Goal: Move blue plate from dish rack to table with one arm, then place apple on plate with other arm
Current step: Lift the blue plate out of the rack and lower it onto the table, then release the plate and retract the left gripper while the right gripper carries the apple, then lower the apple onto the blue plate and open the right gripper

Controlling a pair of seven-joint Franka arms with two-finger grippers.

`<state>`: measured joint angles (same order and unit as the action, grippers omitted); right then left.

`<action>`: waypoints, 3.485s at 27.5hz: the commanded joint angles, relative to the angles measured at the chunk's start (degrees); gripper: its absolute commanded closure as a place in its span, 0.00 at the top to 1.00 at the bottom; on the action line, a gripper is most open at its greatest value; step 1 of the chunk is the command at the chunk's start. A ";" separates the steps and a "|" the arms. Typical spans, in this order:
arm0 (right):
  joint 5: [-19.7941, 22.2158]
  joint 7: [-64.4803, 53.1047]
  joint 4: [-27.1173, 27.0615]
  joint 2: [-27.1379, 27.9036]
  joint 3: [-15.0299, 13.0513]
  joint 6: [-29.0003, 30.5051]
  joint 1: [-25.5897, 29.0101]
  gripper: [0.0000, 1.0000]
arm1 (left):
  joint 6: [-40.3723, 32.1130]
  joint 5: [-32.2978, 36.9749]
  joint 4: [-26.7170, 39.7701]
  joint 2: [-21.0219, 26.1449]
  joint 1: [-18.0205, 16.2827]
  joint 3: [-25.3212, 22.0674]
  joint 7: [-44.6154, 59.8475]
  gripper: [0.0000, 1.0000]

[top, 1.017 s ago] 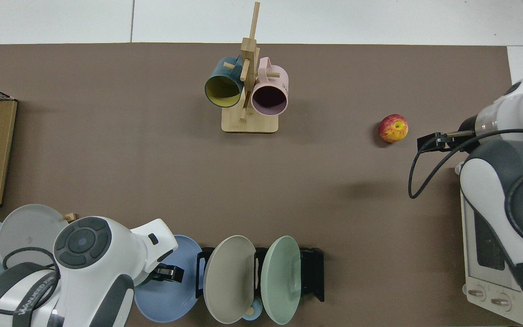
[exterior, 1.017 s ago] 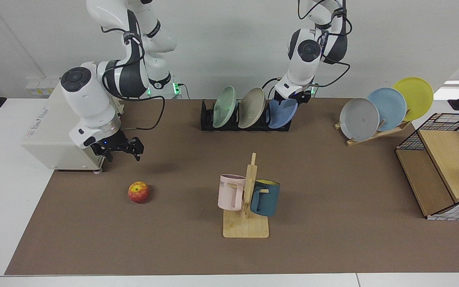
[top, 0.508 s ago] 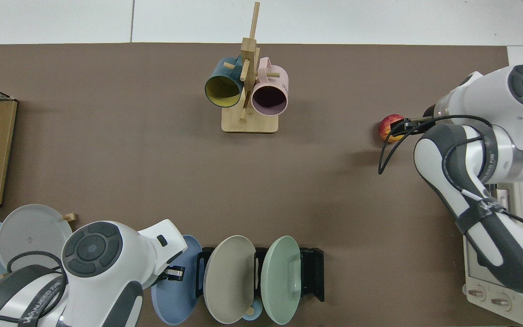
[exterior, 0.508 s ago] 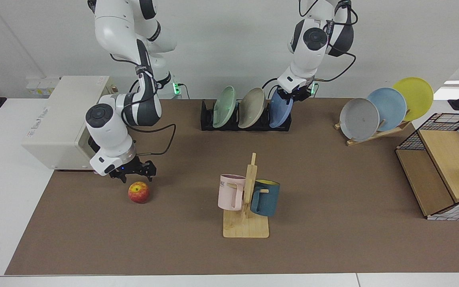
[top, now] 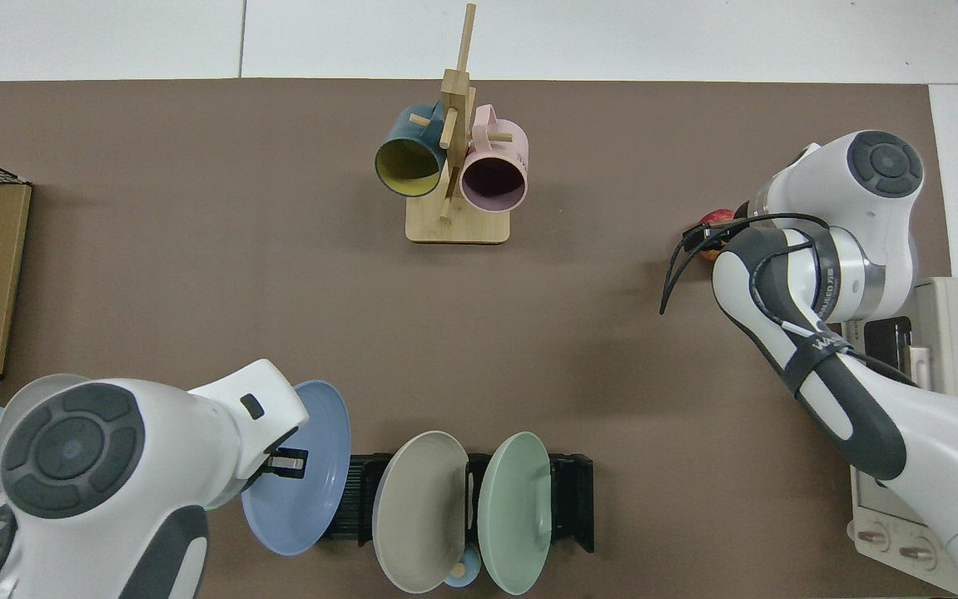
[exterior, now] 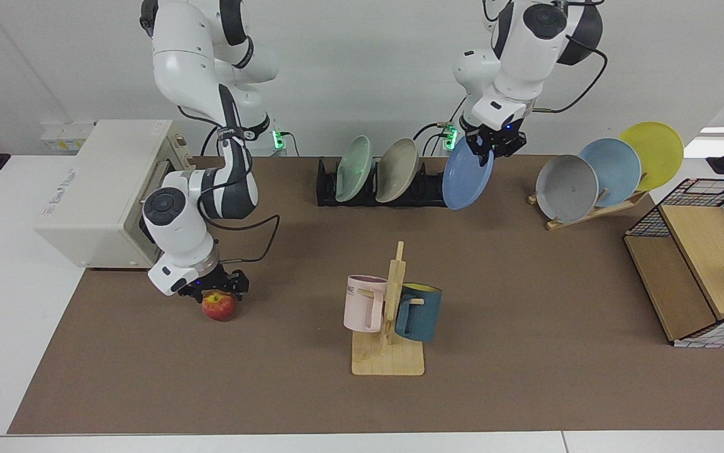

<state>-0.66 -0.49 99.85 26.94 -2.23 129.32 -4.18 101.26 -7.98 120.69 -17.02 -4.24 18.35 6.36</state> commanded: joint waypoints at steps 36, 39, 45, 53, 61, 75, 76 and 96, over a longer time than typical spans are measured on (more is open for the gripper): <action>0.93 0.93 0.17 -4.08 0.21 -2.75 0.13 0.00 | 31.36 -24.54 -0.19 26.78 4.68 6.61 -6.27 0.06; 0.93 0.93 0.78 -6.63 0.21 -5.12 -0.13 0.00 | 32.24 -24.54 0.42 26.78 5.21 6.61 -6.01 0.25; 0.40 2.33 3.86 -11.64 0.21 -7.06 -0.31 0.00 | 32.68 -24.01 0.25 26.87 5.47 6.61 -4.51 0.62; 0.40 2.94 6.15 -16.92 0.21 -11.54 -0.48 0.00 | 31.37 -22.96 -0.80 26.34 5.21 5.91 -4.25 0.94; 0.40 10.32 6.41 -18.15 0.21 -13.04 -4.78 0.00 | 10.65 -1.45 -12.74 22.39 4.33 1.07 0.93 0.98; 0.40 30.44 5.97 -17.80 0.21 -11.90 -16.47 0.00 | -13.80 10.53 -31.04 19.49 5.12 -7.36 -6.52 0.98; 0.40 31.76 5.97 -17.63 0.21 -11.81 -17.26 0.00 | -14.42 10.44 -31.13 18.44 5.21 -8.06 -7.67 0.99; 0.58 53.83 0.35 -8.05 0.21 -8.21 -33.35 0.00 | -16.63 7.81 -30.51 13.51 5.83 -12.64 -9.26 1.00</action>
<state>-0.41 49.01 103.76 14.68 -1.76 119.24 -35.07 83.28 1.37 89.80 -3.41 1.20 6.52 -2.38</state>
